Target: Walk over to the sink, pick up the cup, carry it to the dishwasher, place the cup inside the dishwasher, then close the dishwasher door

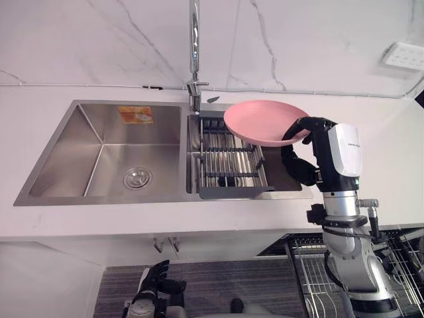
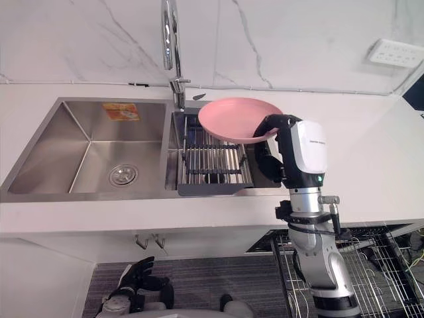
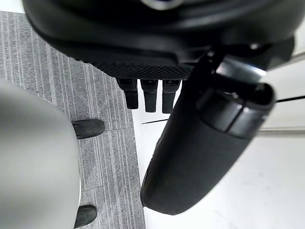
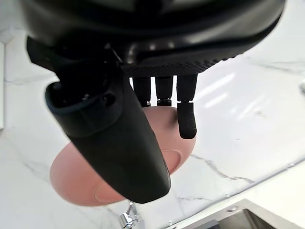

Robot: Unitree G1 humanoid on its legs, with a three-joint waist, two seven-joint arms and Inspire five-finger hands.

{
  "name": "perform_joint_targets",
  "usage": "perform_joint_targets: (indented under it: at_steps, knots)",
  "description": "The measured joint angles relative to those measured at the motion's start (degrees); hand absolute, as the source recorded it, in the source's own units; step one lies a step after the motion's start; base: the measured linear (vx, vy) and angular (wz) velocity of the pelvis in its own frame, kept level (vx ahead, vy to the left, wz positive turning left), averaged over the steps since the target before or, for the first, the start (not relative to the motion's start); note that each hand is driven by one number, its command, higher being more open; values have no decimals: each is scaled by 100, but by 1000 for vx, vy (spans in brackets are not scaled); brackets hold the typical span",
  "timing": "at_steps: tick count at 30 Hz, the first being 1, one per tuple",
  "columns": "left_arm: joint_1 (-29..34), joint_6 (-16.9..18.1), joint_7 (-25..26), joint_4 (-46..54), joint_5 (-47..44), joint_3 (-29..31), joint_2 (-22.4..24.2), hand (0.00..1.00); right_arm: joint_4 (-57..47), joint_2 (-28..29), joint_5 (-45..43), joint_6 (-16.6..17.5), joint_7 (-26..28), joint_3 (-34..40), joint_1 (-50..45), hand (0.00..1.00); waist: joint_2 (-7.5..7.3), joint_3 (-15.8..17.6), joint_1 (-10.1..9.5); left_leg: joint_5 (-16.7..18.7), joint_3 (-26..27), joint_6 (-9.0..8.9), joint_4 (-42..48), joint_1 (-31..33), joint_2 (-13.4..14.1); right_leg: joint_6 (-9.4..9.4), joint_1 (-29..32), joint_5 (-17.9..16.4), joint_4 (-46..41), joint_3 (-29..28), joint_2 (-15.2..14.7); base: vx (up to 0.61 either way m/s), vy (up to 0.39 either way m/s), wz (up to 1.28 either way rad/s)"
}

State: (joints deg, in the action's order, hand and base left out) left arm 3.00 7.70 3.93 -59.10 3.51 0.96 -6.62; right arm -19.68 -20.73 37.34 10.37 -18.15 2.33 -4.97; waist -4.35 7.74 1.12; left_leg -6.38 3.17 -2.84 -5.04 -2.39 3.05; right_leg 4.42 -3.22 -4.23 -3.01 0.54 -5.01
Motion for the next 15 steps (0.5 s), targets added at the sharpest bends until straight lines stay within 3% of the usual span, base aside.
perform_joint_targets:
  at_steps: [7, 9, 12, 15]
  knots:
    - [25, -6, 0, -4, 8, -127, 40, 90, -445, 253, -2, 6, -88, 403, -475, 30, 116, -87, 79, 153, 132, -8, 269, 189, 36, -19, 134, 42, -12, -174, 54, -6, -6, -10]
    - [-26, -7, -7, -2, 35, -178, 48, 90, -513, 341, -4, -6, -191, 639, -473, 30, 178, -38, 123, 523, 188, -4, 1010, 524, 73, -26, 198, 98, -52, -298, 91, 7, -3, -32]
    - [-62, 11, 45, 9, 51, -259, 156, 90, -550, 337, -9, -37, -343, 869, -398, 30, 432, 42, 96, 1270, -586, -115, 2023, 820, 130, -30, 410, 87, -273, -767, 287, -11, 25, -83]
    - [-50, 12, 71, -11, 76, -274, 156, 90, -553, 444, -13, -101, -439, 910, -562, 30, 450, 82, 224, 1574, -566, -108, 2271, 848, 112, -10, 583, 76, -371, -1201, 386, -27, 65, -83]
